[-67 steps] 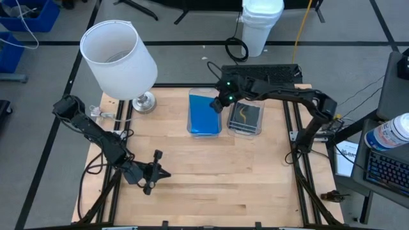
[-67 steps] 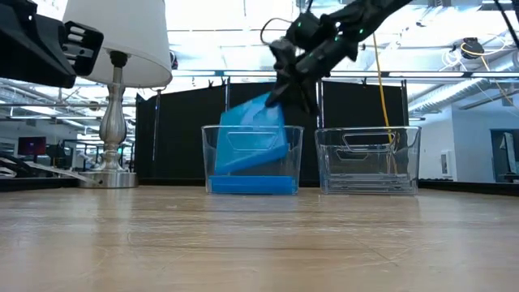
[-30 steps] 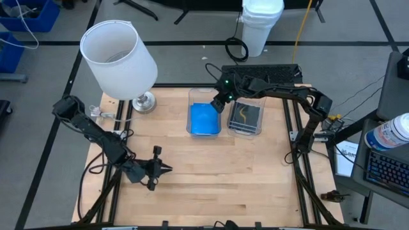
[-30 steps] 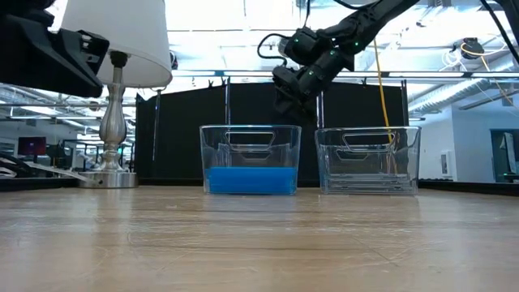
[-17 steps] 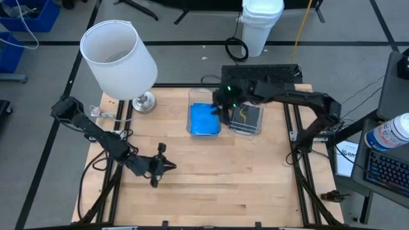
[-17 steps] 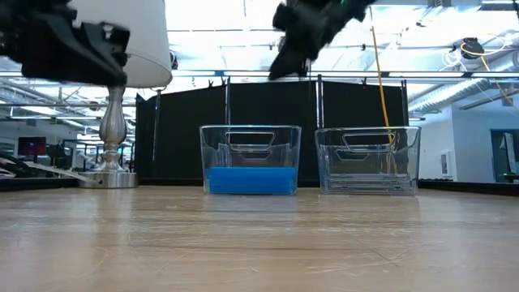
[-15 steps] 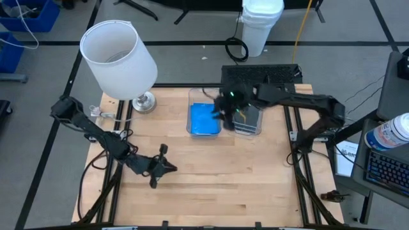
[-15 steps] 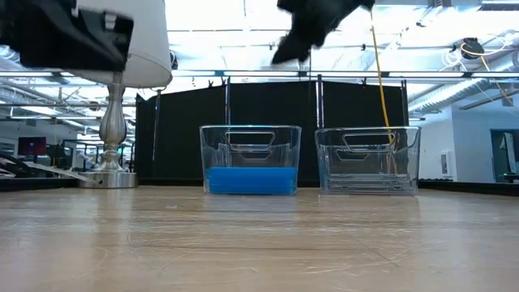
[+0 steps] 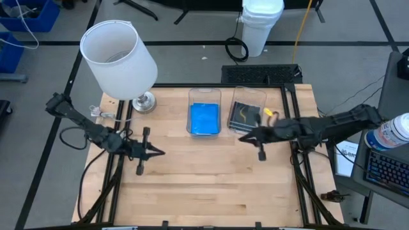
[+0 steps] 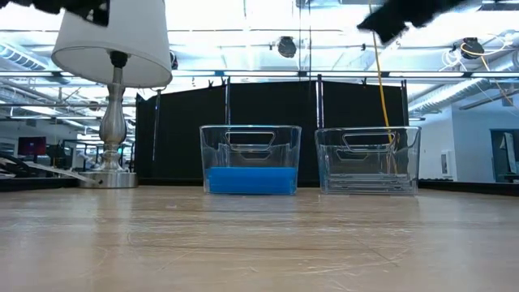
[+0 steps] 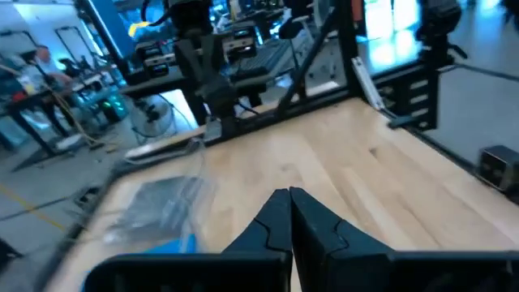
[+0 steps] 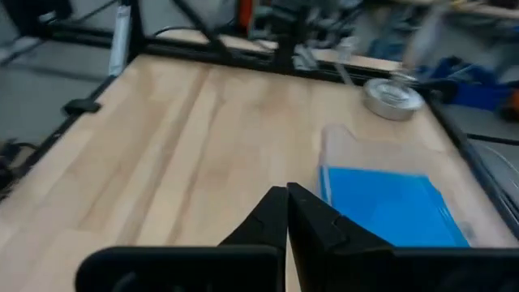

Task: Pick & place jewel cases by type
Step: Return to Home Position

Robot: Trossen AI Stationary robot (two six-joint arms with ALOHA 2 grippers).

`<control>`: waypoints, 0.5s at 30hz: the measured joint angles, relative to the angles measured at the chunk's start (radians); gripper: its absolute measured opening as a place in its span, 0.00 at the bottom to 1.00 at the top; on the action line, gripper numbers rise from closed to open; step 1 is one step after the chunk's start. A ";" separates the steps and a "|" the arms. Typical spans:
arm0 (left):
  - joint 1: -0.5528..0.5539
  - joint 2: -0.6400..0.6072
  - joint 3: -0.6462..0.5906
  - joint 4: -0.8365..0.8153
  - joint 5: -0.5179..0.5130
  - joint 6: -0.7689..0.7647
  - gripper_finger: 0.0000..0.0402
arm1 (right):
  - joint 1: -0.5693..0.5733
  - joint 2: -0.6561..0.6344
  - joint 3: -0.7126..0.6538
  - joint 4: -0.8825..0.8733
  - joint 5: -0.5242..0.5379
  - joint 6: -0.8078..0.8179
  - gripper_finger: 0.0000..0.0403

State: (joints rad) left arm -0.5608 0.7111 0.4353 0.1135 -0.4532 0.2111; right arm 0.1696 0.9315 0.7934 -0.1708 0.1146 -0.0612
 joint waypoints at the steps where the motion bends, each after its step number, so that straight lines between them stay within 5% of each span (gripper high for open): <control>1: -0.011 -0.004 -0.022 0.016 -0.004 -0.011 0.01 | 0.018 -0.048 -0.070 0.044 0.040 0.021 0.01; 8: -0.073 -0.030 -0.169 0.261 -0.226 -0.048 0.00 | 0.056 -0.340 -0.486 0.450 0.120 0.008 0.00; 15: -0.107 -0.075 -0.299 0.463 -0.418 0.022 0.00 | 0.055 -0.451 -0.630 0.542 0.176 0.007 0.00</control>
State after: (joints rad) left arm -0.6682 0.6358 0.1362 0.5768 -0.8716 0.2336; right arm 0.2245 0.4806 0.1637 0.3709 0.2905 -0.0539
